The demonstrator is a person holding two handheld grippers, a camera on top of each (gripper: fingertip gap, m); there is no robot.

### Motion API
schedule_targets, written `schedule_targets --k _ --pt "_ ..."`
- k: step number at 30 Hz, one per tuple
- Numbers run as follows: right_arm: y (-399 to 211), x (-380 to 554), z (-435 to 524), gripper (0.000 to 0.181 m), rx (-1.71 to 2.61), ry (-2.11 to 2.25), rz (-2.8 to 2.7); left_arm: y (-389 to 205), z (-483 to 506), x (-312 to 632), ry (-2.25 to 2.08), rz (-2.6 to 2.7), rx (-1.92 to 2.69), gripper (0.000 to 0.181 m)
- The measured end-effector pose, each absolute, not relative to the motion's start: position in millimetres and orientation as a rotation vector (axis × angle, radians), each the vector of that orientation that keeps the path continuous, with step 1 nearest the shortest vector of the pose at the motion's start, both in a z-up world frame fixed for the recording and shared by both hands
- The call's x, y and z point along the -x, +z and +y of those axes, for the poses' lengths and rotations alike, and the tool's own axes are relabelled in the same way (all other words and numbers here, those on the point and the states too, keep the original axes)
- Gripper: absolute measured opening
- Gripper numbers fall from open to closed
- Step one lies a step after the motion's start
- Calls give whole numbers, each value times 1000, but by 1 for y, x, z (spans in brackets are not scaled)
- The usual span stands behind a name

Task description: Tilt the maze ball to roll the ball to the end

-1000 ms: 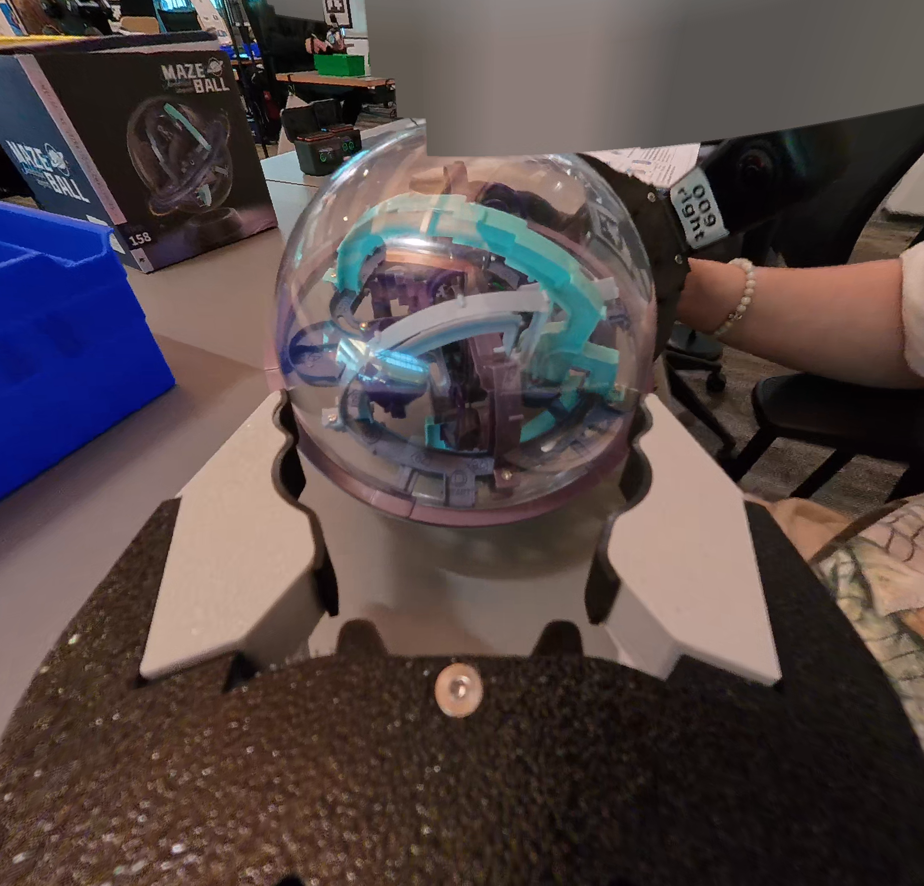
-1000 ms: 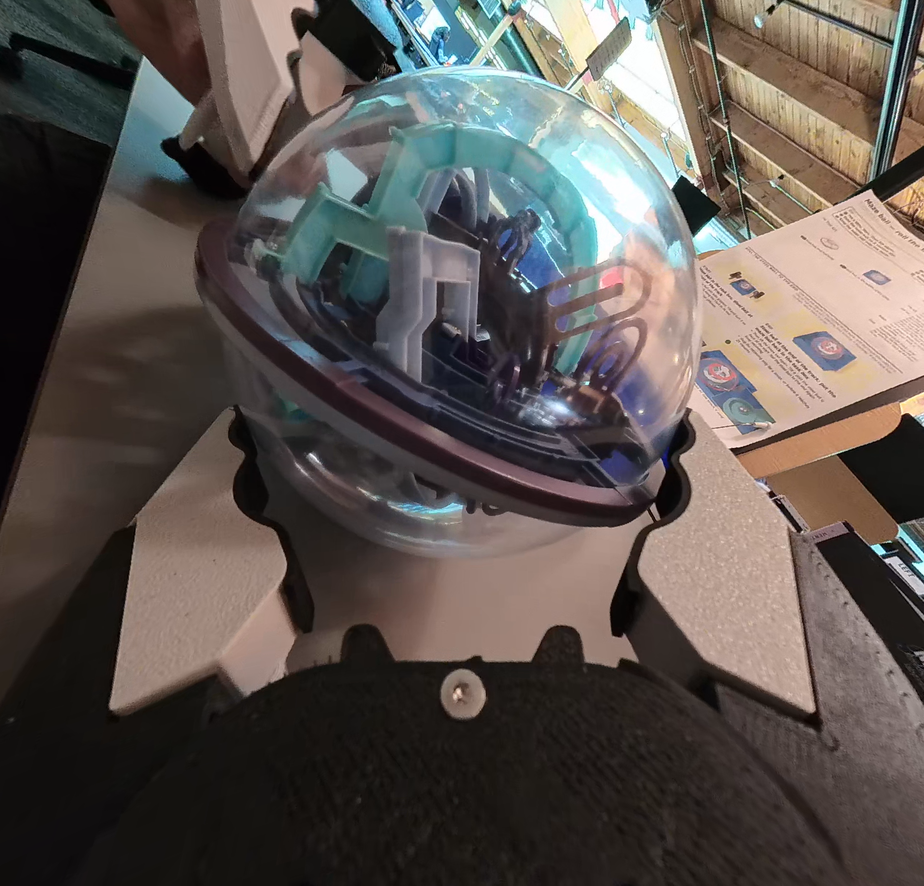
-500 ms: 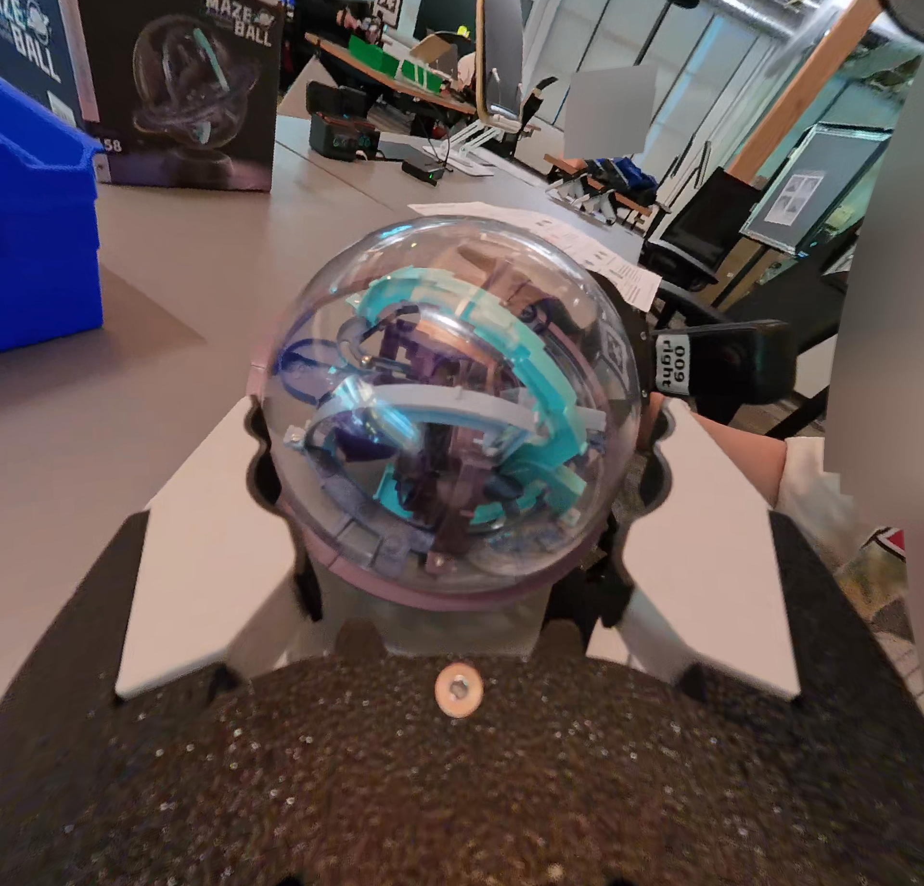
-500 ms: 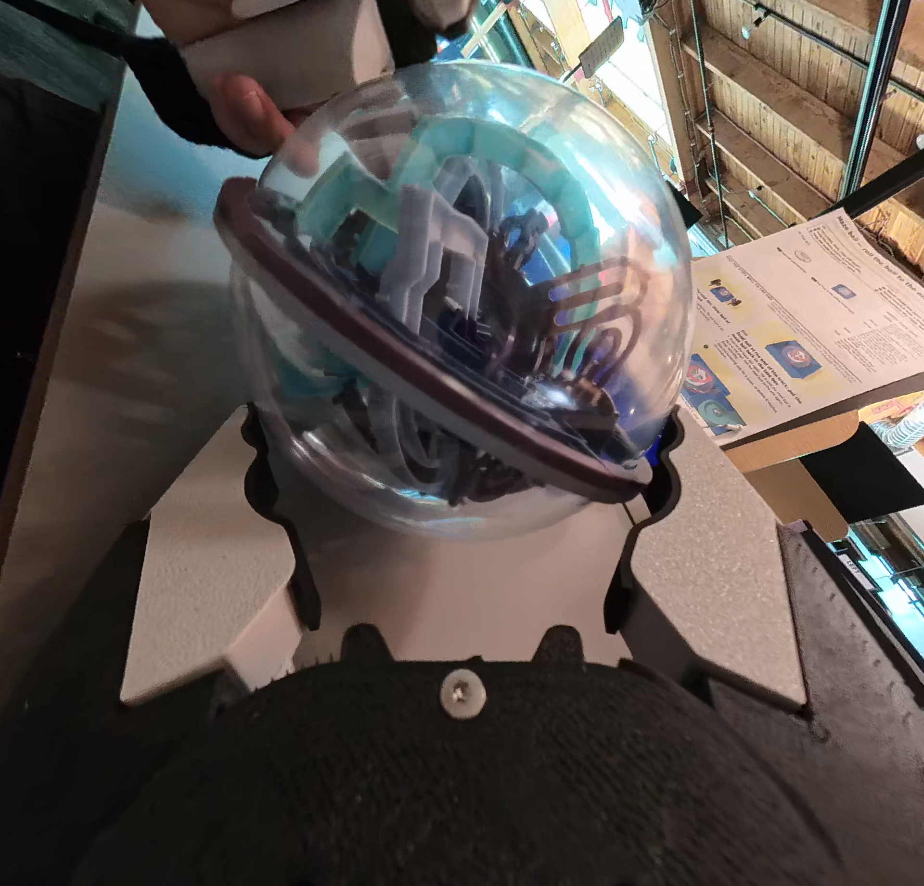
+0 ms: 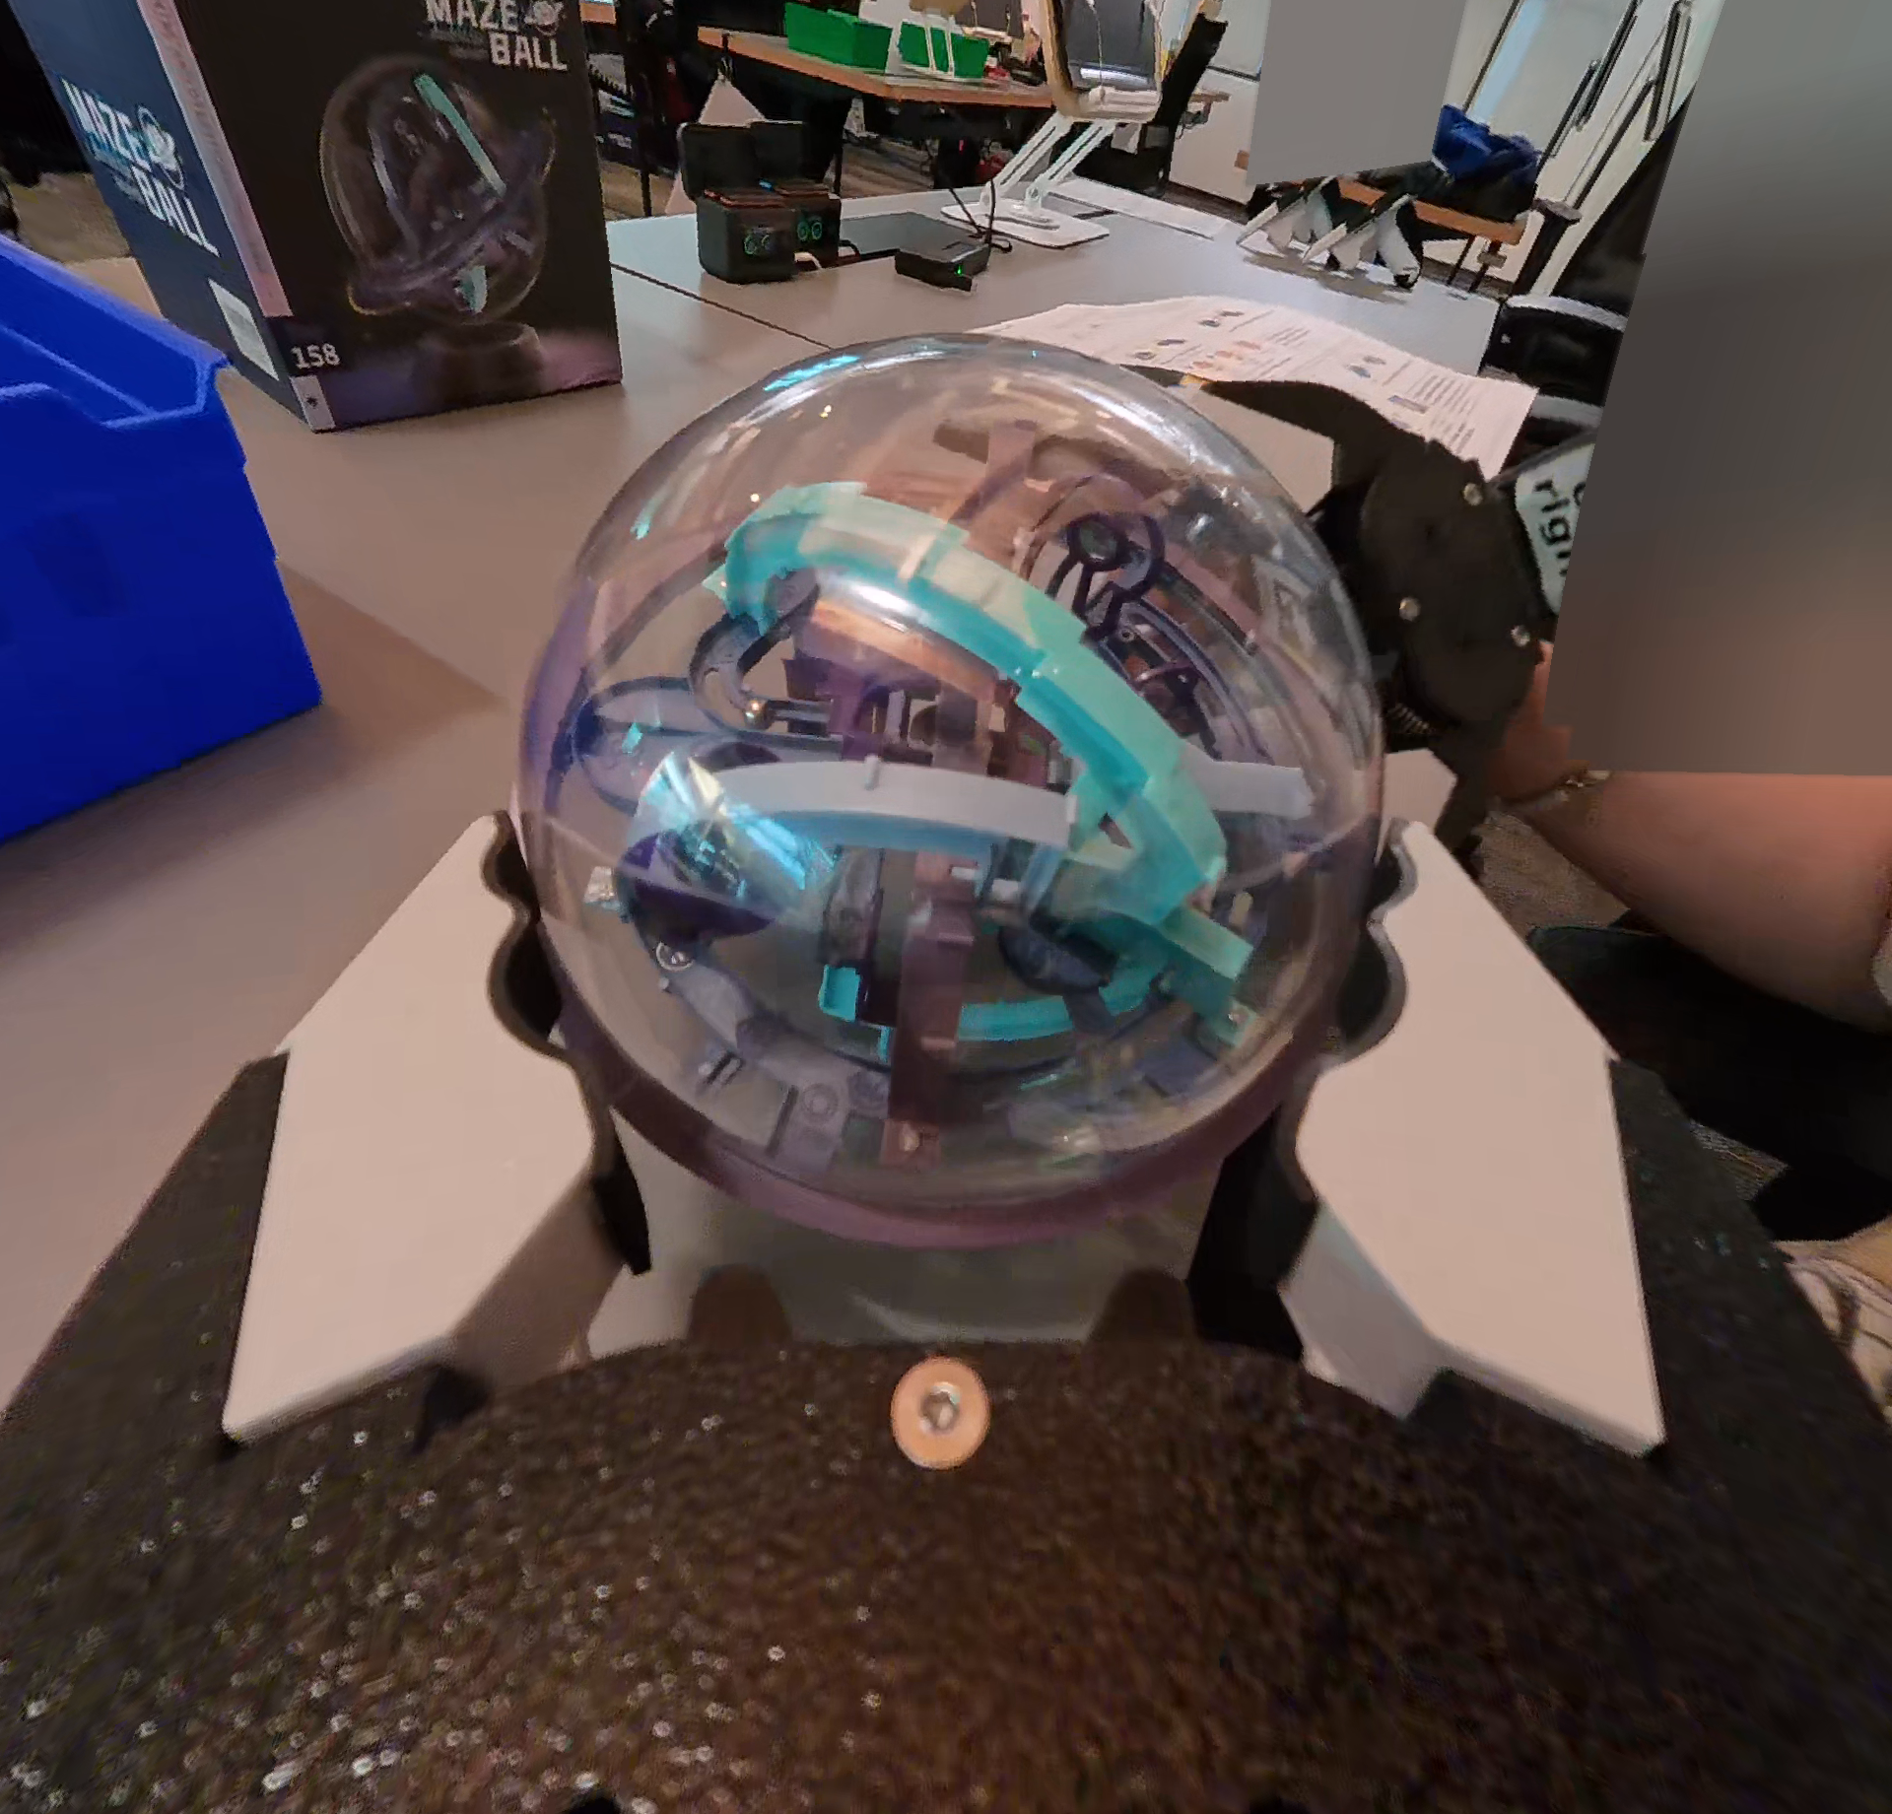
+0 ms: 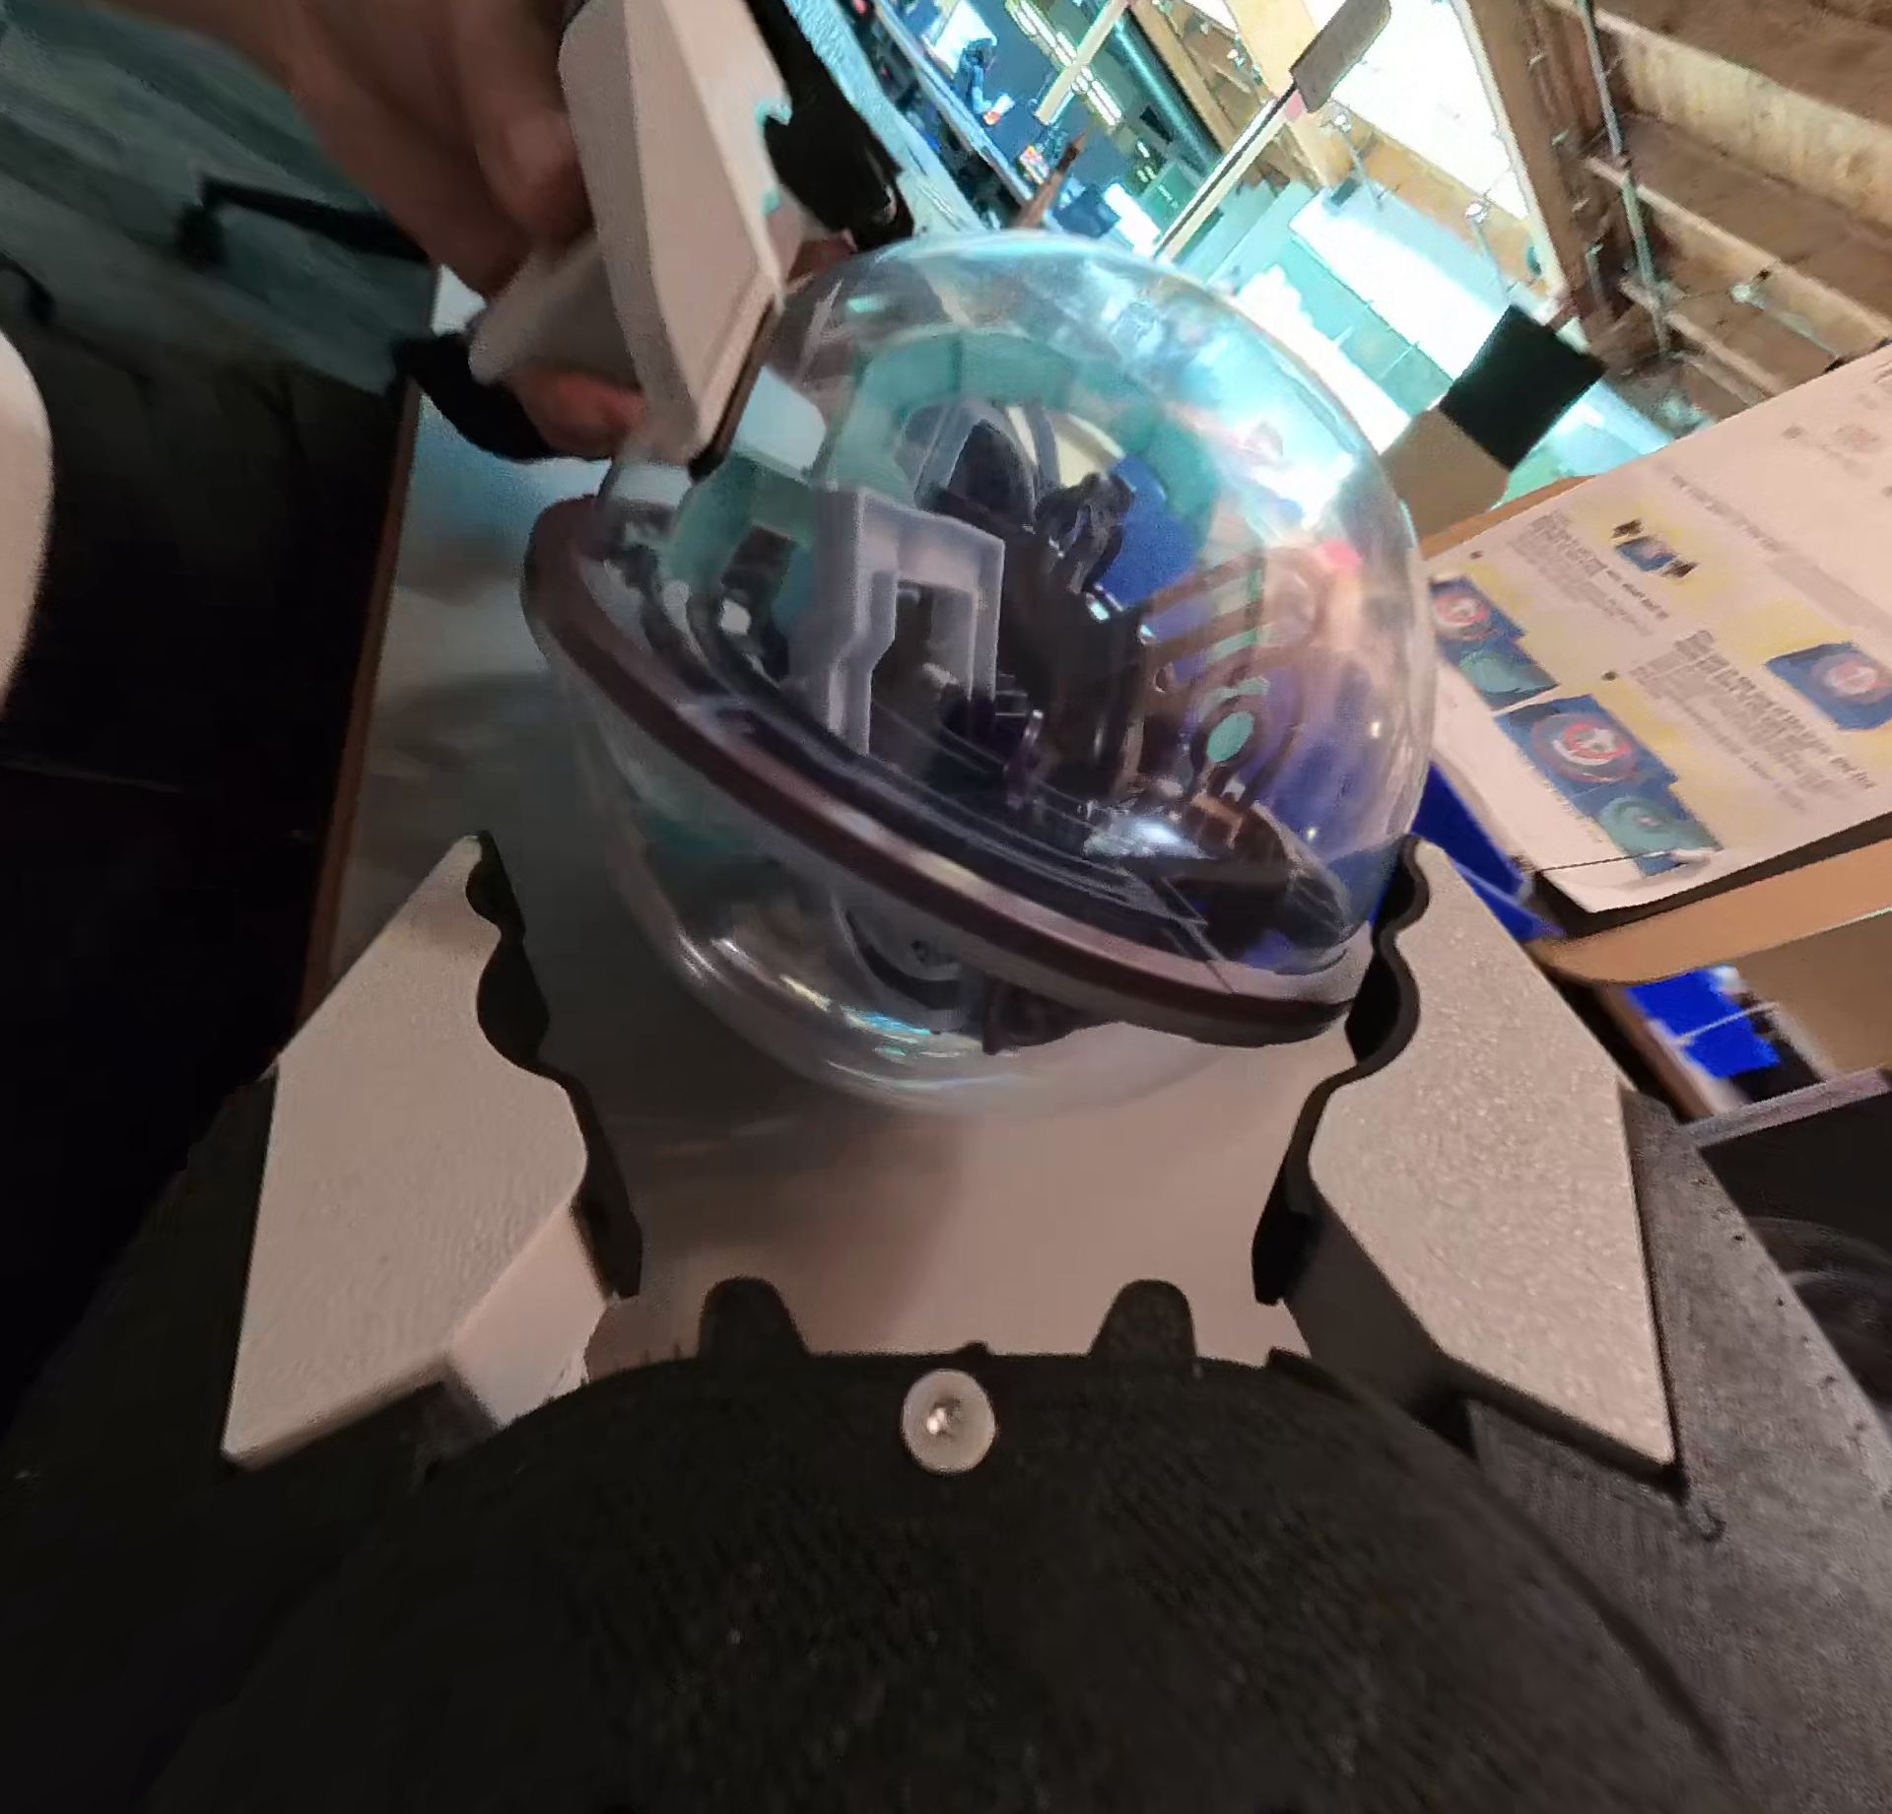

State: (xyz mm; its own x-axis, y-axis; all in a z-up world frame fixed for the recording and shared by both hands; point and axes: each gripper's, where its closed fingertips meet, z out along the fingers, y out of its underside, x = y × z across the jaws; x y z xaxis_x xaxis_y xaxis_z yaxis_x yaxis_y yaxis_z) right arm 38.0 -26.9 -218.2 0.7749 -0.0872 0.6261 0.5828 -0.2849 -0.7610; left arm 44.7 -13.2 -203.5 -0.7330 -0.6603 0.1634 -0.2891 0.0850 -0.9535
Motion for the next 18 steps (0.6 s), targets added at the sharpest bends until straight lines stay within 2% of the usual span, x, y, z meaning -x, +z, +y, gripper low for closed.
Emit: schedule_targets --k 9,18 --pt "-196 -28 -32 157 1721 -314 -145 -203 -15 -44 -1693 2015 846 147" --pt "-208 -29 -32 158 1750 -501 -253 -204 -15 -37 -1706 2004 804 147"
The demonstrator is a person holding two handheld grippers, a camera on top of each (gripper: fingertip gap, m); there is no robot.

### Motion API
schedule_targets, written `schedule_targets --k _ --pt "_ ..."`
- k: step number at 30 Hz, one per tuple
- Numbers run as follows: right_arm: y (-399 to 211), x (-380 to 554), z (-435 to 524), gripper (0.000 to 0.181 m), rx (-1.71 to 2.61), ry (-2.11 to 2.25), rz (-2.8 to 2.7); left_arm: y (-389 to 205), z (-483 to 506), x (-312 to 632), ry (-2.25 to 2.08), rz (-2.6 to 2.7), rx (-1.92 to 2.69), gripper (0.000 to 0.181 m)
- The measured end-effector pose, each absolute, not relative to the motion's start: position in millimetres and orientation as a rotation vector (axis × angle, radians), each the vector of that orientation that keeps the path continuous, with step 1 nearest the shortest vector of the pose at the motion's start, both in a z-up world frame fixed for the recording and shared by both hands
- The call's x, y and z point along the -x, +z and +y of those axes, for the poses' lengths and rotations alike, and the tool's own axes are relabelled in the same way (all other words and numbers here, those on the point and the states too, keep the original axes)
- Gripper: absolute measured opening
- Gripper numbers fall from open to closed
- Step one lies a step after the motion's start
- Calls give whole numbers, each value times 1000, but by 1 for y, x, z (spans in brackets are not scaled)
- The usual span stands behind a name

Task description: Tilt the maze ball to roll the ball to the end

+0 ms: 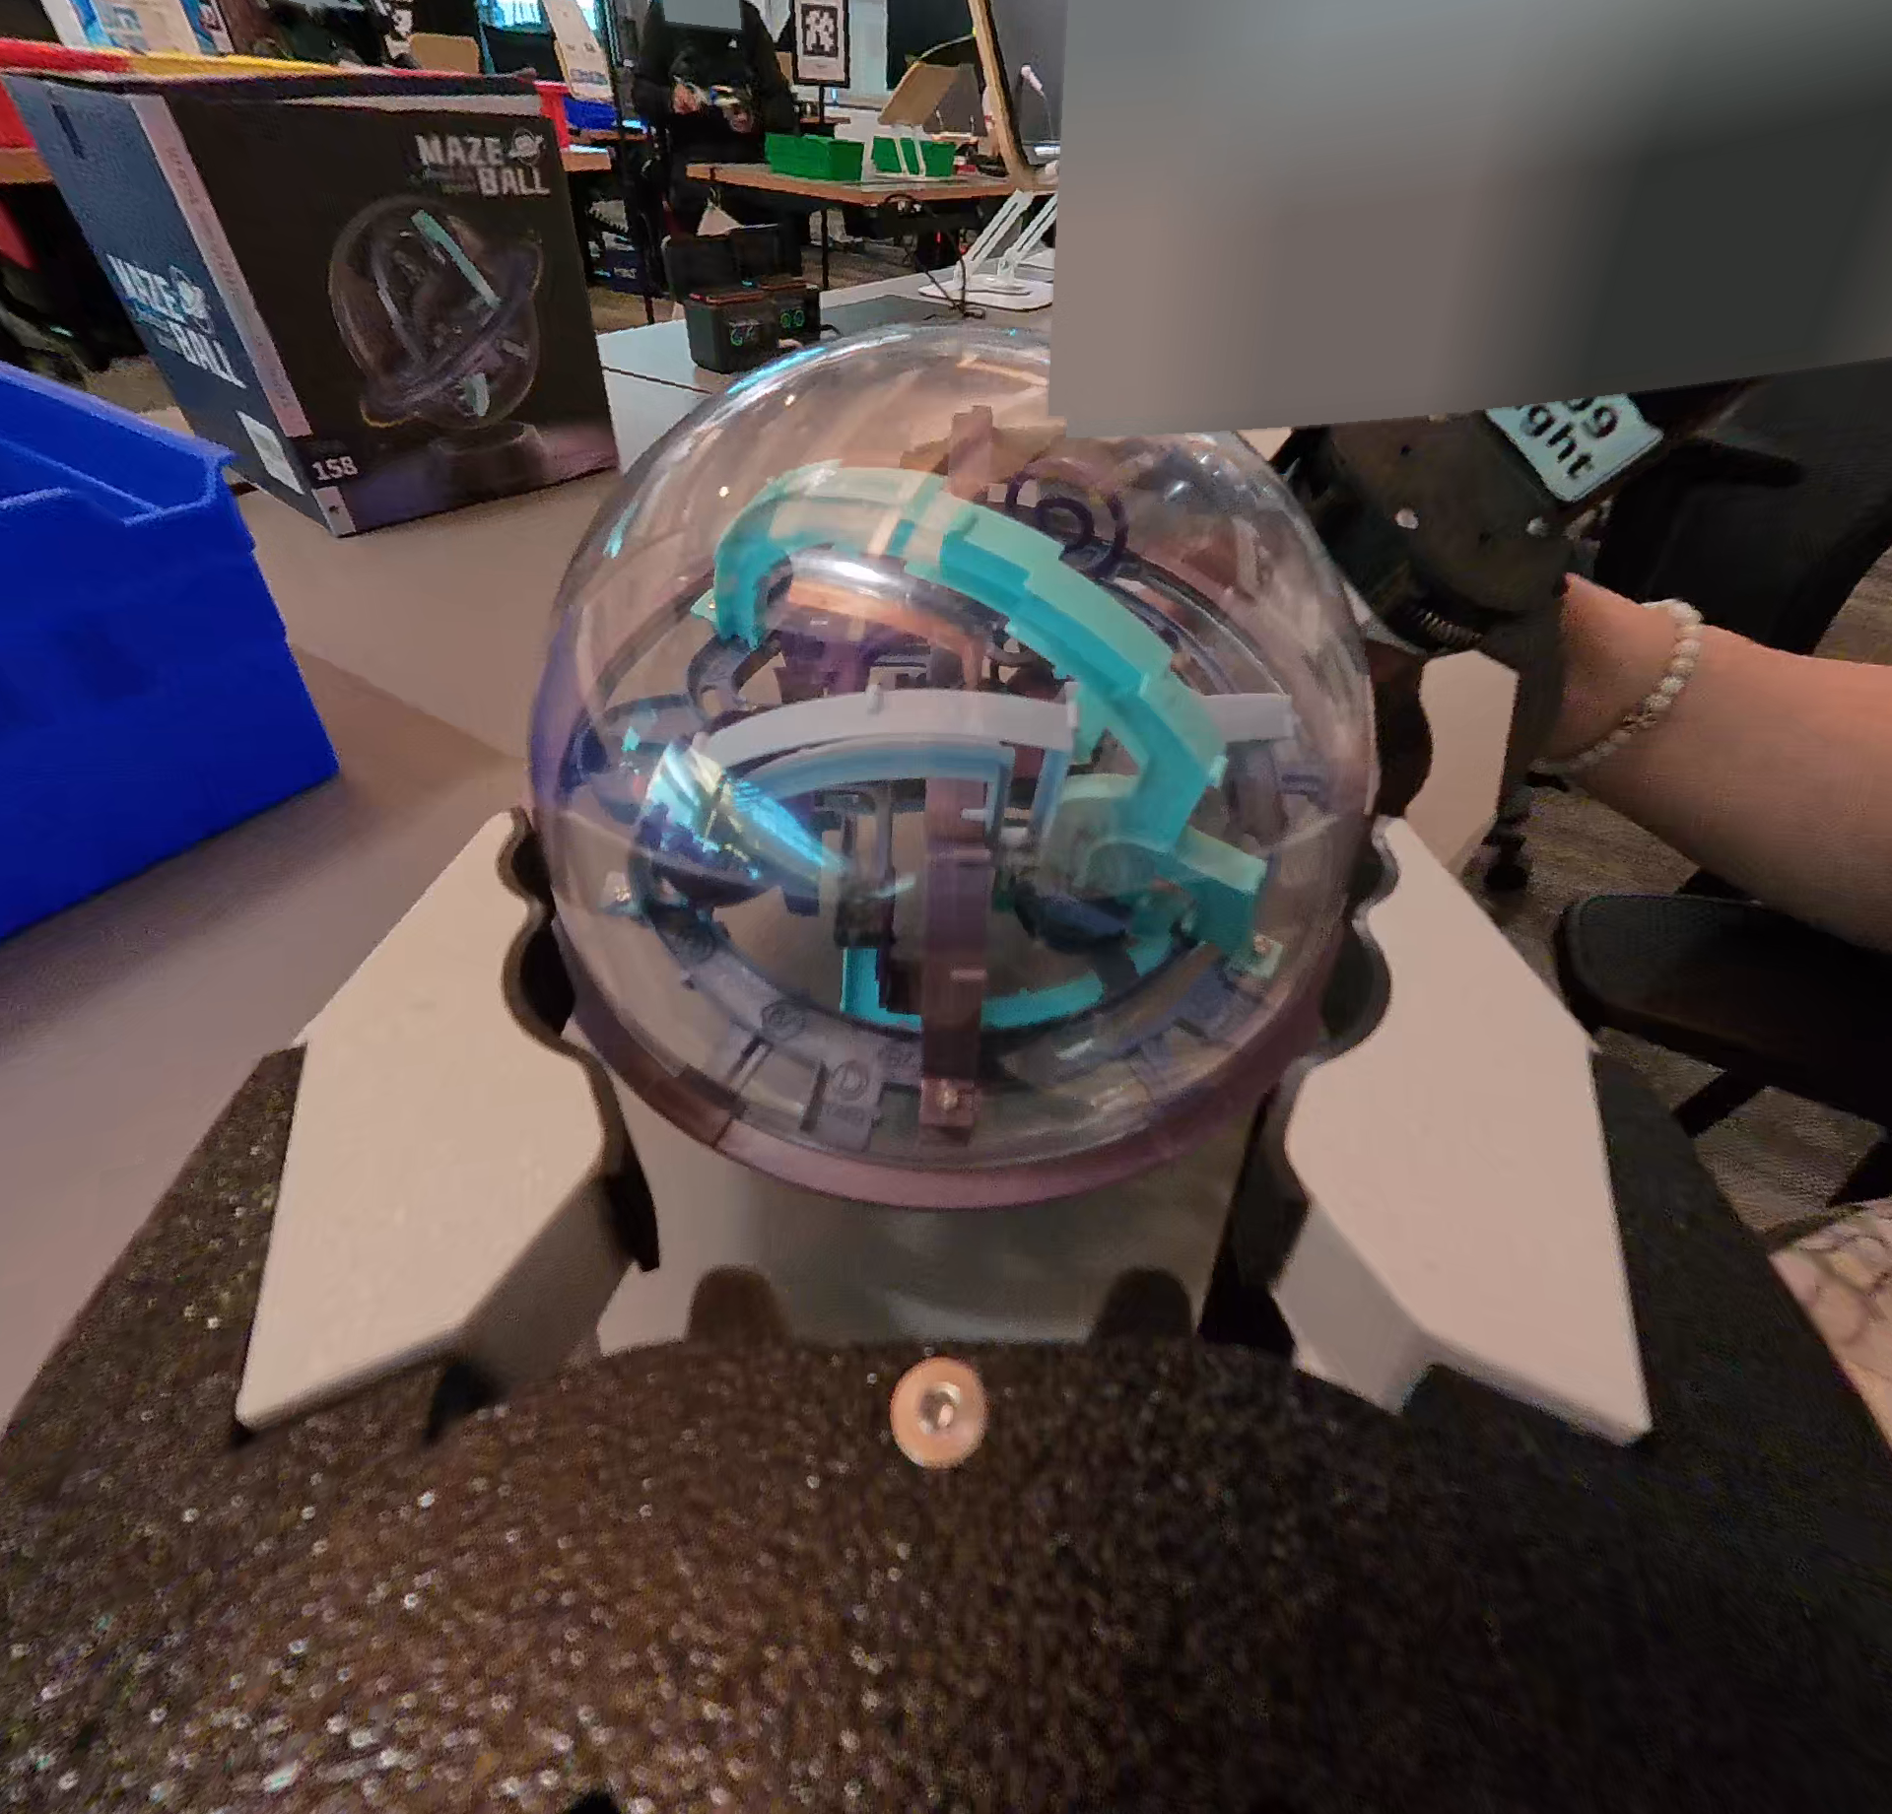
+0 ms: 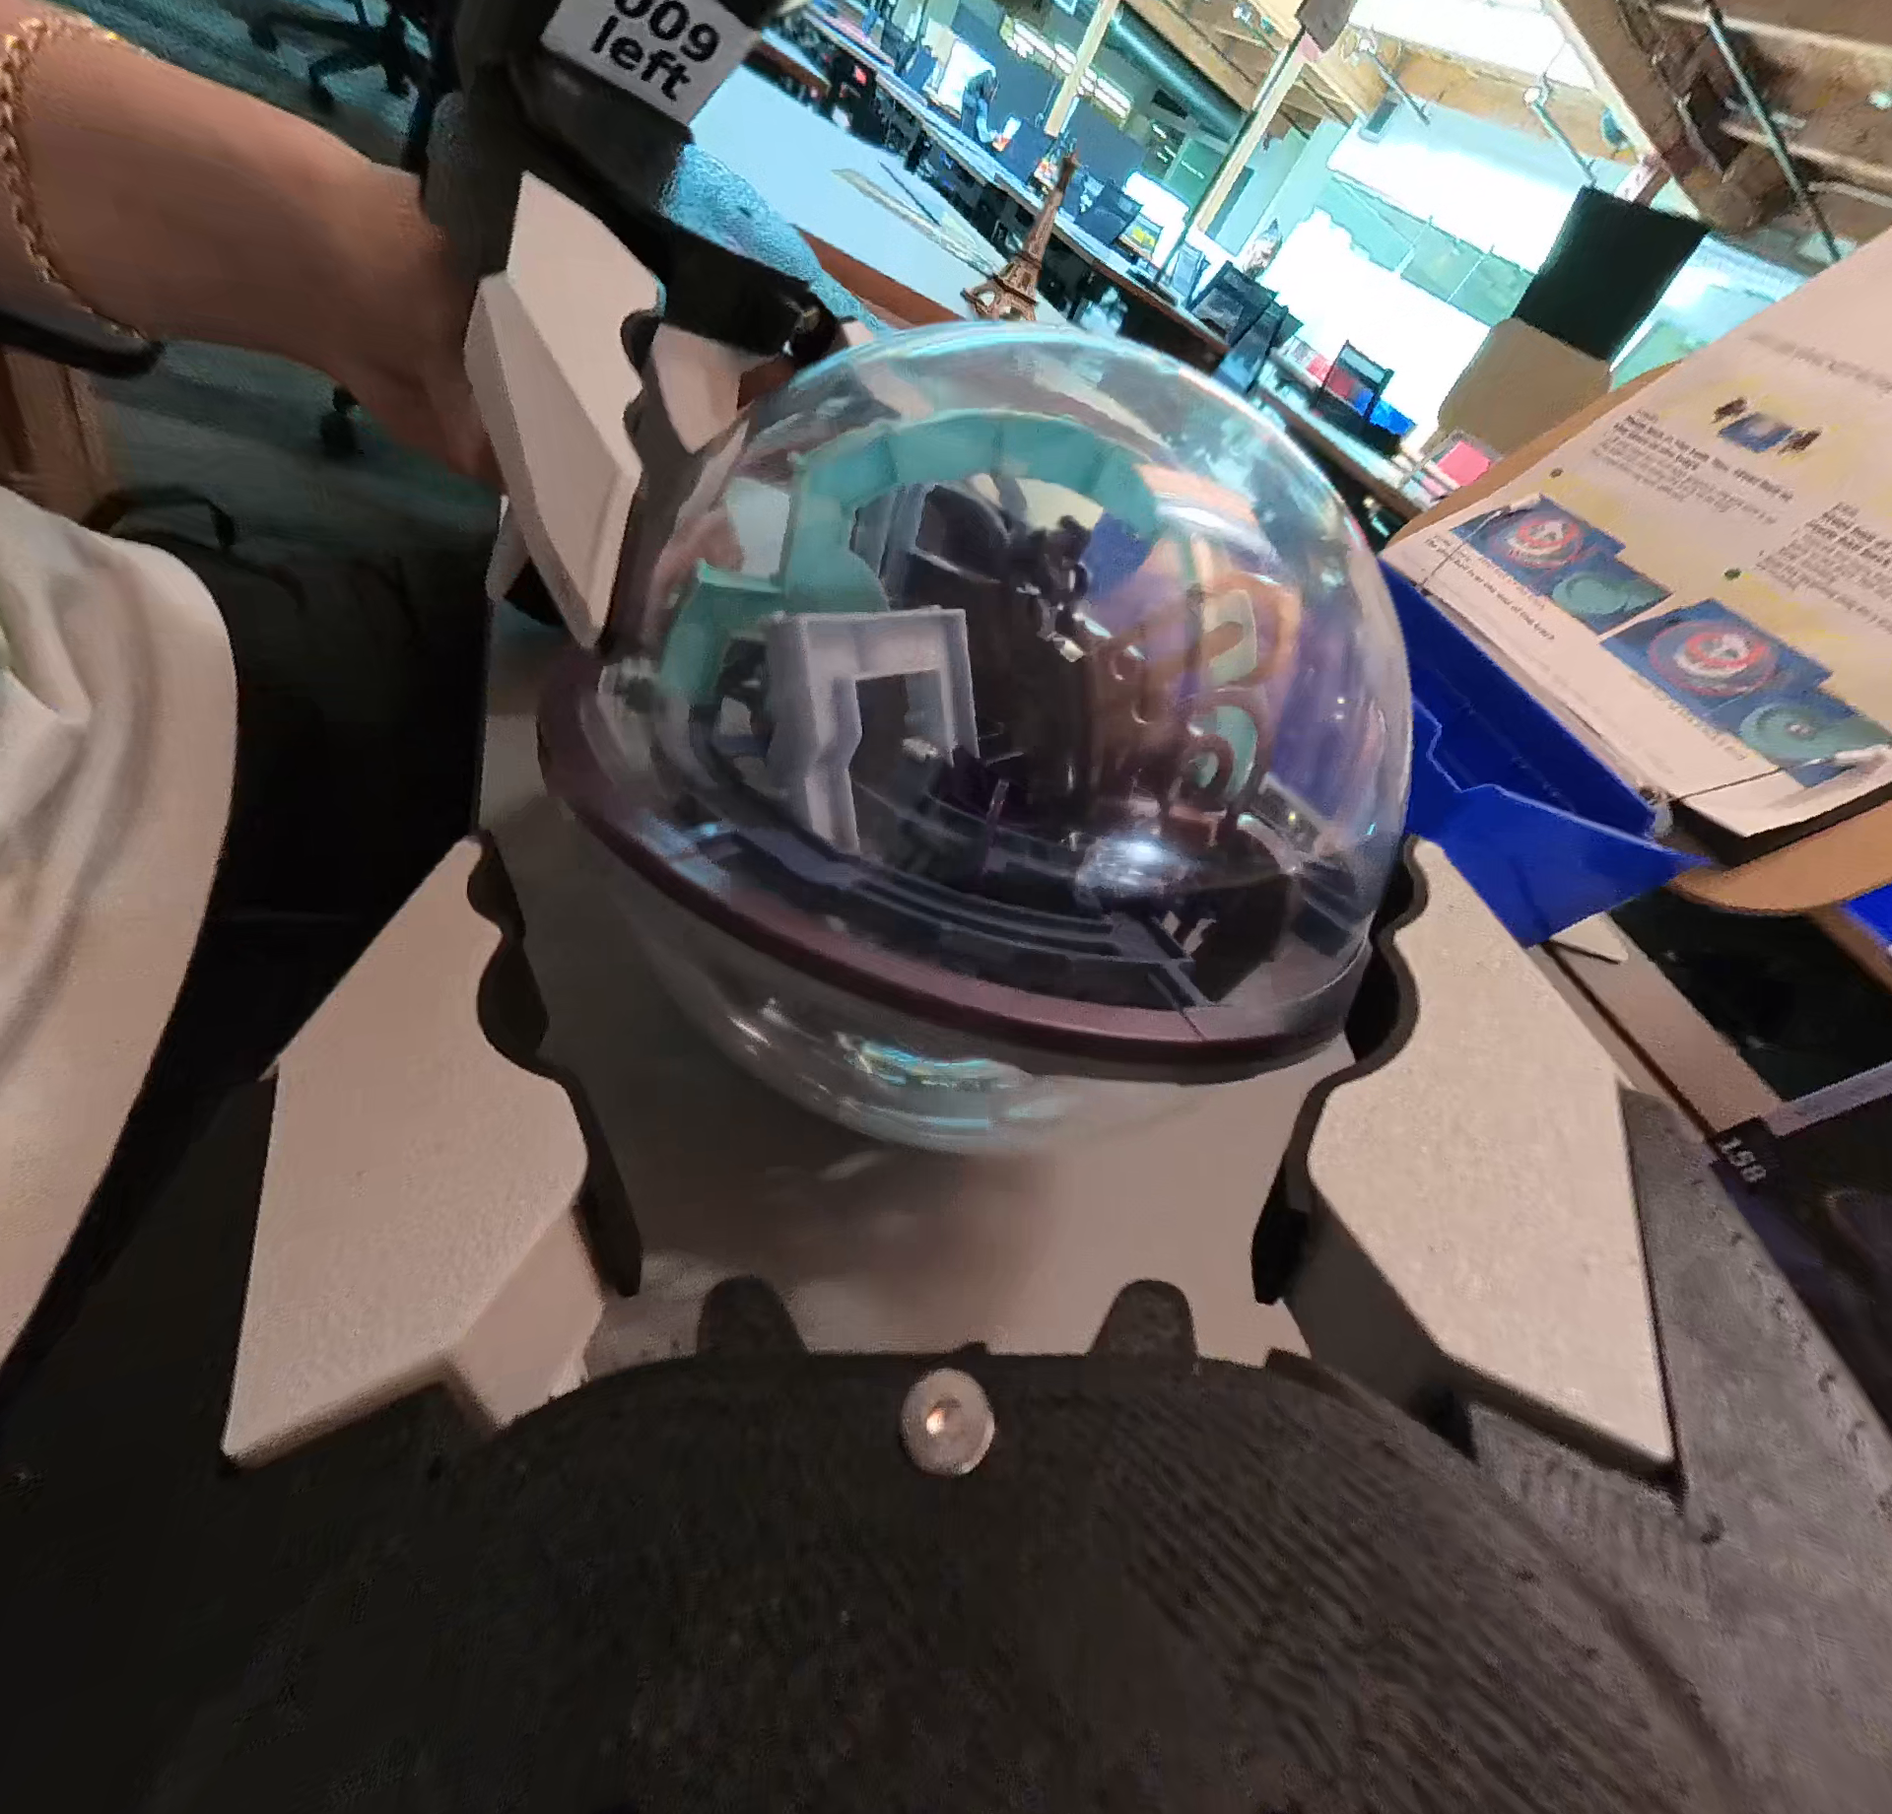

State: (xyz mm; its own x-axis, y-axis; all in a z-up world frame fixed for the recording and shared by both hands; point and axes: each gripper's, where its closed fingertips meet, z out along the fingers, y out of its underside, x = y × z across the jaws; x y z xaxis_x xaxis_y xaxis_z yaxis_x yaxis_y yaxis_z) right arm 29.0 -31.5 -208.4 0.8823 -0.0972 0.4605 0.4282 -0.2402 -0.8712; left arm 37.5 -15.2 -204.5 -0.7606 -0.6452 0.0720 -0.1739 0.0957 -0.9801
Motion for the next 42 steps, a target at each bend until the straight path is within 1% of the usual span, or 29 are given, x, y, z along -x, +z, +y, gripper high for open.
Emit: schedule_targets --k 4,7,15,20,25,42 --pt "-211 -24 -33 158 1713 -570 -304 -204 -18 -29 -1820 2004 857 146" --pt "-214 -24 -35 158 1723 -604 -313 -203 -18 -29 -1760 1991 786 147" --pt "-190 -25 -32 157 1685 -352 -174 -207 -11 -45 -1539 1998 595 146" --pt "-195 -41 -21 158 1724 -438 -166 -210 -4 -54 -1519 1995 598 145" --pt "-194 -38 -20 158 1697 -450 -197 -210 -3 -52 -1526 1988 577 145" --pt "-199 -19 -31 157 1657 -600 -199 -210 -10 -41 -1502 1992 288 145"
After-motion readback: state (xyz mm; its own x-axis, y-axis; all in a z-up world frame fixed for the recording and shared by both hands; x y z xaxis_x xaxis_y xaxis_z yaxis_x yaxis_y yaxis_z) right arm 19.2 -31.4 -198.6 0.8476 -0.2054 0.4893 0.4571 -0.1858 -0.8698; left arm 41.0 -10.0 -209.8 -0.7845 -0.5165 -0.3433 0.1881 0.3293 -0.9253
